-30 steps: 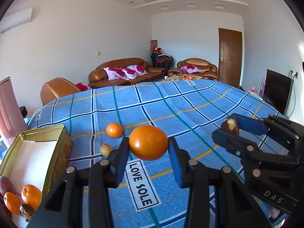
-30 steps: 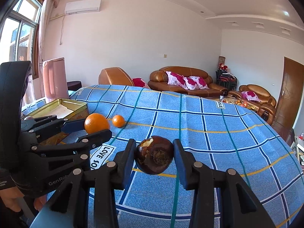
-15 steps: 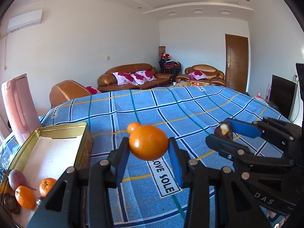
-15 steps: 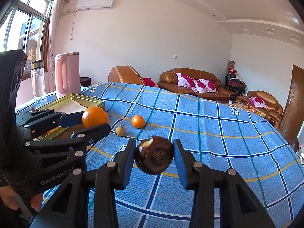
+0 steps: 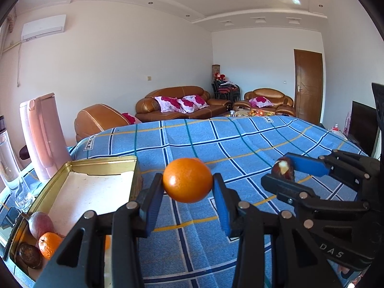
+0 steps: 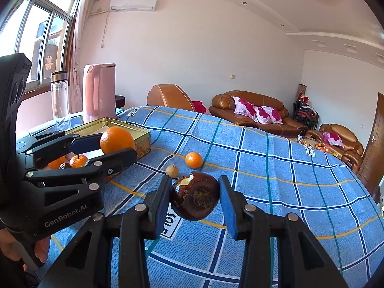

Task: Organize fruits
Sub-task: 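Lift and carry the mandarin and brown fruit toward the gold tray with both tools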

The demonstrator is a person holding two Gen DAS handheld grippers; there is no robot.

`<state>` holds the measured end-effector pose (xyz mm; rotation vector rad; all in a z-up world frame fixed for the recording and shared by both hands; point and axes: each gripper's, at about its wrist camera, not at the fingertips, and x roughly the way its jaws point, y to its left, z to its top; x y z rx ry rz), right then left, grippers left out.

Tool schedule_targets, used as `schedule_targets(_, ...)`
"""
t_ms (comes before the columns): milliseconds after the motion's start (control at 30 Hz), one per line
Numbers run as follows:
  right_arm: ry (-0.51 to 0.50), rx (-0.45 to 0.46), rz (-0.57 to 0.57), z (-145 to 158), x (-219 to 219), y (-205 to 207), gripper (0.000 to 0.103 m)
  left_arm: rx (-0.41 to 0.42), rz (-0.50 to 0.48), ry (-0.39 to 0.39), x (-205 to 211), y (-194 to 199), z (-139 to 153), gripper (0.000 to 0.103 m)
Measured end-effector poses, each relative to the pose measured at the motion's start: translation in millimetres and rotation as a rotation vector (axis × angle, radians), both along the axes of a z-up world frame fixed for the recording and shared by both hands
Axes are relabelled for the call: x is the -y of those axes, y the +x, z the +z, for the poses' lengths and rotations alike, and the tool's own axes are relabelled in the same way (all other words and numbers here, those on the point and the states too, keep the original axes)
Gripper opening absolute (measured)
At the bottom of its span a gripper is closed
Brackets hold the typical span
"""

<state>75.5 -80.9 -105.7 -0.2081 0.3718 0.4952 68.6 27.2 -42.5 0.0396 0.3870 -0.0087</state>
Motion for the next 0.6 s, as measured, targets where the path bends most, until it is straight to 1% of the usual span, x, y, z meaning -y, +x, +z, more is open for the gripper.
schedule_targets(300,-0.016,0.022,0.044,6,-19,-4,0.042,0.010,0.053,-0.002,-20,-7,3,0.043)
schedule_targets(600,-0.024,0.038,0.087,10,-38,-7,0.042,0.034,0.099,0.011,-36,-16,8,0.043)
